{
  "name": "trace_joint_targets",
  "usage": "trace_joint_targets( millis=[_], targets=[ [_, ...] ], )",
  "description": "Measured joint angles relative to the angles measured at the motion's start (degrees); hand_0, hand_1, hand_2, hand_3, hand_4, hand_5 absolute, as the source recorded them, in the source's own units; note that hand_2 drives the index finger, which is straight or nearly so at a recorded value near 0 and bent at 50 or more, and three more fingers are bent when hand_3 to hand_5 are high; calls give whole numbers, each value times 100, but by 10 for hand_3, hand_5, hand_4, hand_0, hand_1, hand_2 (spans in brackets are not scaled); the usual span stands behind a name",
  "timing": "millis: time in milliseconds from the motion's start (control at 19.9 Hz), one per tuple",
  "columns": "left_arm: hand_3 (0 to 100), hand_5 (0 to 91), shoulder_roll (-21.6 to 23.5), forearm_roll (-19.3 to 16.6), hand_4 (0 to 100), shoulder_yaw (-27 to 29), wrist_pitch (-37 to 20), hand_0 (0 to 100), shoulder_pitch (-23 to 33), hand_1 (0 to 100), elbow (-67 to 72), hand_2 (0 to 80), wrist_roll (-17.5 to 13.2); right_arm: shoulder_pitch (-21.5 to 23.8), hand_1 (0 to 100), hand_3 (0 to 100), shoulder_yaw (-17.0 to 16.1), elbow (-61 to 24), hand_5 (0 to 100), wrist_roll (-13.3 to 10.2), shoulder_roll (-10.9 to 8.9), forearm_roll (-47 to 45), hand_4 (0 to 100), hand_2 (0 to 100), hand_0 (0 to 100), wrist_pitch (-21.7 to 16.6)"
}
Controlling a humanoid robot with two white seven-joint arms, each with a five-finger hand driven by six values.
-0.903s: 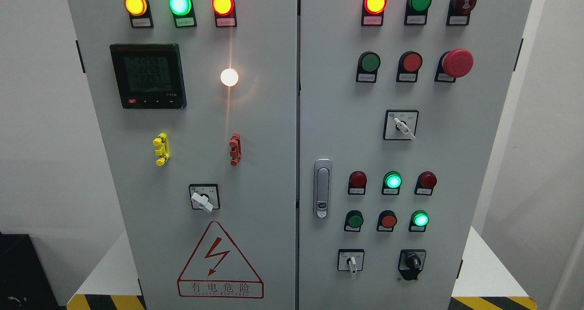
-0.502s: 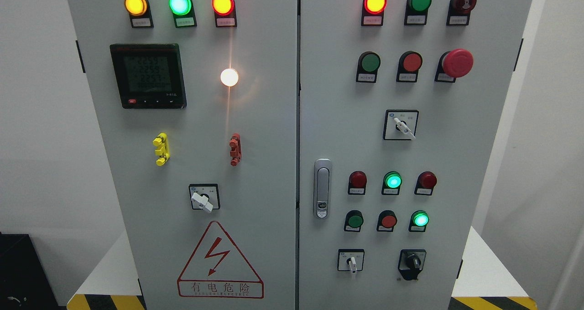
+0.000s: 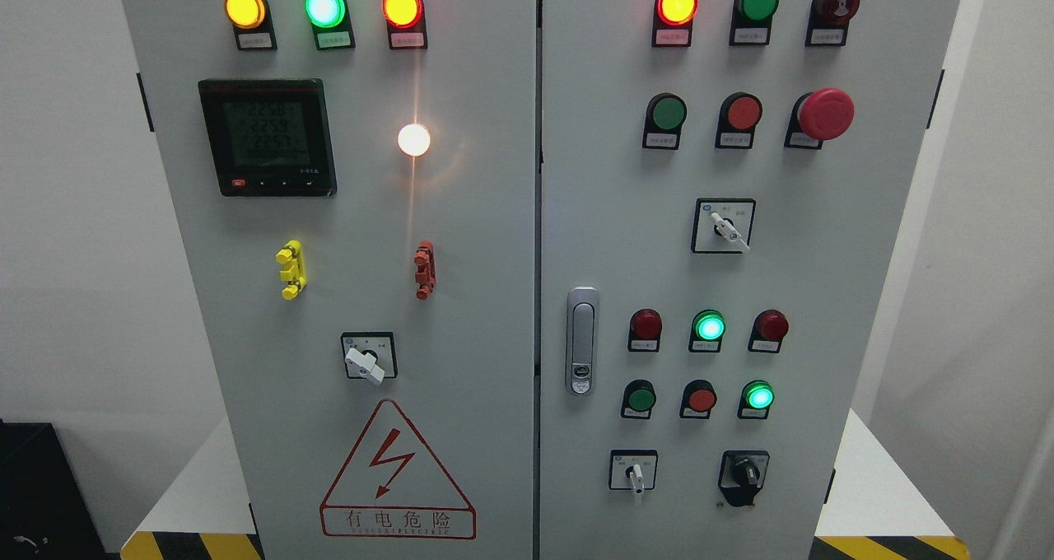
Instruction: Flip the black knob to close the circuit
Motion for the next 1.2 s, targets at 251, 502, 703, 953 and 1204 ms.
trace_joint_targets(
  millis=[251,502,703,953,1204],
  targets=[
    [0,0,0,0,0,0,0,120,0,556,0,0,0,176,133,0,5,-690,0,16,-8,308,0,0,0,166],
    [0,0,0,0,0,0,0,120,0,556,0,0,0,303,134,49,-2,-1525,0,33,-18,841,0,74,0,298],
    [0,0,0,0,0,0,0,120,0,556,0,0,0,361,142,257,-90,-2234,0,17,-28,1448,186,219,0,323],
    [0,0,0,0,0,0,0,120,0,556,0,0,0,394,142,481,-189,-3218,170,-44,-31,2209,396,372,0,344],
    [0,0,0,0,0,0,0,120,0,556,0,0,0,407,128,640,-194,-4179,321,-54,-33,2946,519,522,0,346]
  ],
)
